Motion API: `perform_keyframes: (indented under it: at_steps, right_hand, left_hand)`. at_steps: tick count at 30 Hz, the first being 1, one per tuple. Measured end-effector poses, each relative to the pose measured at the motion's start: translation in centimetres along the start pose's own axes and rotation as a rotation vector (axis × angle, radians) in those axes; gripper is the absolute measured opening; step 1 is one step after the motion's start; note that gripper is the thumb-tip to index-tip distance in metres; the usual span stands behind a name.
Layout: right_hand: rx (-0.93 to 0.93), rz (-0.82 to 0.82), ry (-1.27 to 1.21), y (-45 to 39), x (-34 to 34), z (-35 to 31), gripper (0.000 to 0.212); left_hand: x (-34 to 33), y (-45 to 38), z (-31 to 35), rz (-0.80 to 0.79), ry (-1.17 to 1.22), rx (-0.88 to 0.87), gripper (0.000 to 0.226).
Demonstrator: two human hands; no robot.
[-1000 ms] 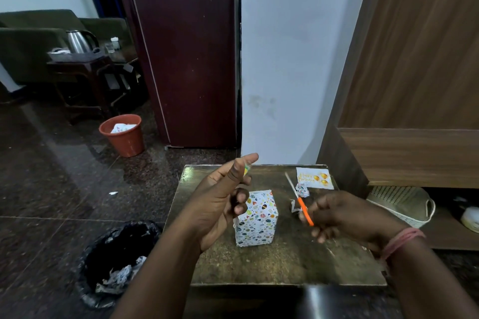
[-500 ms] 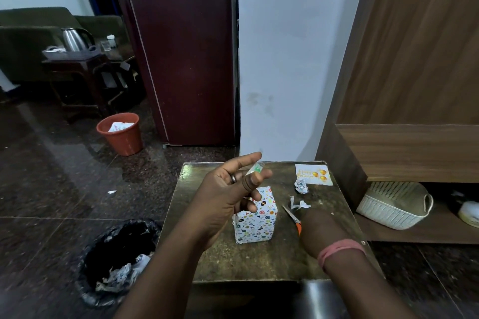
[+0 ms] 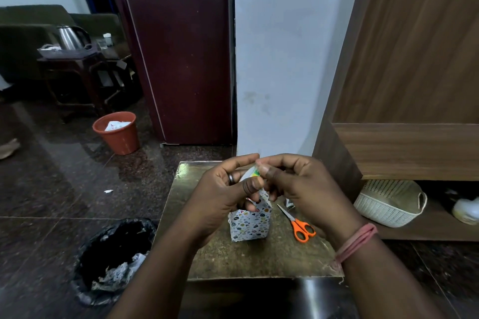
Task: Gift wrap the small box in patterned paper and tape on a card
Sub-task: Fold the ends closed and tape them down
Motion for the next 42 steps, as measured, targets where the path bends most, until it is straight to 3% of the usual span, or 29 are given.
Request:
perform_keyframes:
  at_steps: [8, 20, 31, 37, 42]
  right_hand:
    - [0.031, 0.057, 0.065, 0.0, 0.6, -0.4, 0.008]
    - [-0.251, 0.044, -0.443, 0.3, -1.9, 1.9, 0.013]
    - [-0.302, -0.005, -0.683, 0.7, -2.5, 1.5, 0.016]
    - [-0.213, -0.04, -0.609, 0.5, -1.9, 0.3, 0.03]
    - [-0.186, 0.031, -0.486, 0.3, -1.7, 0.8, 0.037]
  left_hand:
    - [0.6, -0.3, -0.6, 0.059, -0.058, 0.036, 0.065]
    - [0.8, -0.2, -0.1, 0.121, 0.029, -0.075, 0.058]
    - [1.8, -0.8, 0.0, 0.171, 0.169, -0.117, 0.05]
    - [1.9, -0.9, -0.3, 0.181, 0.172, -0.095, 0.05]
    - [1.9, -0.9, -0.3, 0.184, 0.096, -0.106, 0.052]
Point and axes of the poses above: each hand's wrist, its own y-axis away from the middle knuckle, its own x-axis out of the back of the hand, z = x × y, the point moved 9 cm from there along -y, towards the middle knuckle, and after that the axes turned 3 degrees about y, right-handed, at the moved point
